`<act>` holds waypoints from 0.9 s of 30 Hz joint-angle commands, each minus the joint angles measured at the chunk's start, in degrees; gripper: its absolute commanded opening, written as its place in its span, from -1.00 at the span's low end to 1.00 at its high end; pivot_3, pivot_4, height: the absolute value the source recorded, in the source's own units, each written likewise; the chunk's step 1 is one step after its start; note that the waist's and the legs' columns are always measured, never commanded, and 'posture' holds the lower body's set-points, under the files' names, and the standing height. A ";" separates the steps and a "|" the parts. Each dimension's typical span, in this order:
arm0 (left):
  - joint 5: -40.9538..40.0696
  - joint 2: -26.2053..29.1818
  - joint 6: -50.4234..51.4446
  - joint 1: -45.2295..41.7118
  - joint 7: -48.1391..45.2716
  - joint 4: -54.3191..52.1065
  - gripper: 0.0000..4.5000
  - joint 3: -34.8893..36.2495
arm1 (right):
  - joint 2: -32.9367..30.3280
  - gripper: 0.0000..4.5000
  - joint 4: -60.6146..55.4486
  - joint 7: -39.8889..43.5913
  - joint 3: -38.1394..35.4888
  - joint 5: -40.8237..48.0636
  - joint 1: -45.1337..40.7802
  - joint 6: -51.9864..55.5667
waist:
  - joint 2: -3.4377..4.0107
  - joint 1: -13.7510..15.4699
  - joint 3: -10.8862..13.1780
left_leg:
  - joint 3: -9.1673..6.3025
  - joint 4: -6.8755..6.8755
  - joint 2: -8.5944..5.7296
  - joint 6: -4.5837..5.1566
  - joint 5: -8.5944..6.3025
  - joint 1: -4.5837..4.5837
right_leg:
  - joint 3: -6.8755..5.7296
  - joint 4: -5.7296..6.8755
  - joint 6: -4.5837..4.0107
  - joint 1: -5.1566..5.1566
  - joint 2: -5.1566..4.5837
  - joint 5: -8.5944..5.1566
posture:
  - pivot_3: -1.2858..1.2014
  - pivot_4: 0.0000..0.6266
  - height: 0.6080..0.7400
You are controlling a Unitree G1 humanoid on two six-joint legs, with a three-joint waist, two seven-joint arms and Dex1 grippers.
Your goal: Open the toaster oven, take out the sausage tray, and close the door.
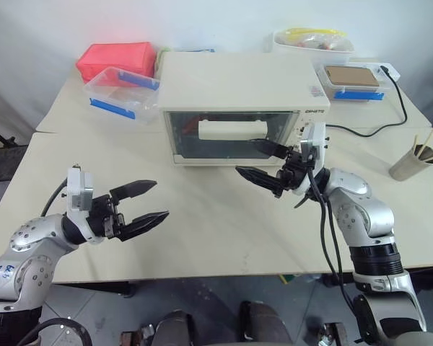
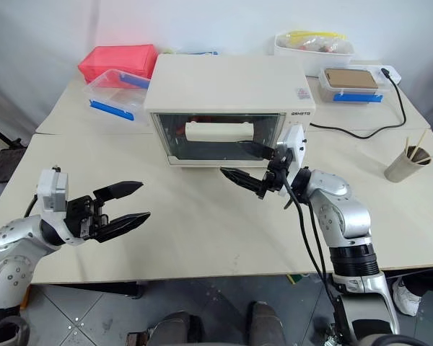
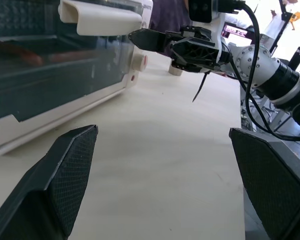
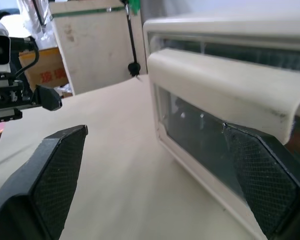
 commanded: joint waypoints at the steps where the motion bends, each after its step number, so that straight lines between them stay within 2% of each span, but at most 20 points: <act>1: 0.08 0.23 -0.56 0.05 -0.72 -0.73 0.99 0.22 | -1.17 1.00 -1.17 -1.99 -1.38 -1.38 -0.43 0.39 | 0.00 0.00 0.00 | 0.00 0.00 0.00 0.00 0.00 0.00 | 0.00 0.00 0.00 0.00 -0.01 0.00 | 0.03 -0.52 1.00; 7: 0.40 0.08 -0.56 -0.58 -1.12 -0.35 0.99 -0.58 | 0.39 1.00 3.09 -0.65 -3.03 -1.52 -3.40 -4.92 | 0.00 -0.29 0.00 | 0.01 0.00 0.00 0.00 0.00 0.00 | 0.00 0.00 0.00 -0.01 0.00 0.00 | 0.03 -0.52 1.00; 12: 0.46 0.27 -0.62 -0.64 -1.09 -0.16 0.99 -0.73 | 1.00 1.00 -1.26 2.02 -3.20 2.01 -2.16 -3.33 | 0.02 -1.09 0.01 | 0.00 -0.05 0.01 0.00 0.00 -0.02 | -0.01 -0.01 0.00 -0.01 0.00 0.00 | 0.03 -0.52 1.00; 19: -3.49 1.15 4.16 -3.84 1.27 1.91 0.99 1.54 | -3.89 1.00 -5.29 8.27 0.24 -1.55 3.74 -4.37 | 0.02 -1.16 0.01 | -0.05 -0.04 0.00 0.00 0.00 -0.03 | -0.03 -0.02 0.00 -0.01 -0.01 0.00 | 0.03 -0.52 1.00; 23: -6.56 4.28 8.55 -11.90 -0.11 9.28 0.99 3.55 | -7.88 1.00 -4.19 13.30 2.56 -7.44 8.62 -12.65 | 0.01 -1.09 0.02 | -0.07 -0.04 0.02 -0.02 0.01 -0.01 | -0.05 -0.02 0.00 -0.01 0.02 0.00 | 0.03 -0.52 1.00; 27: -5.63 5.19 9.11 -19.48 -2.44 15.89 0.45 2.88 | -7.72 1.00 -3.35 13.68 2.54 -9.06 10.18 -16.24 | -0.02 -1.07 0.04 | -0.02 -0.04 -0.04 -0.02 0.01 -0.02 | -0.08 -0.03 0.01 -0.01 -0.01 0.00 | 0.03 -0.52 1.00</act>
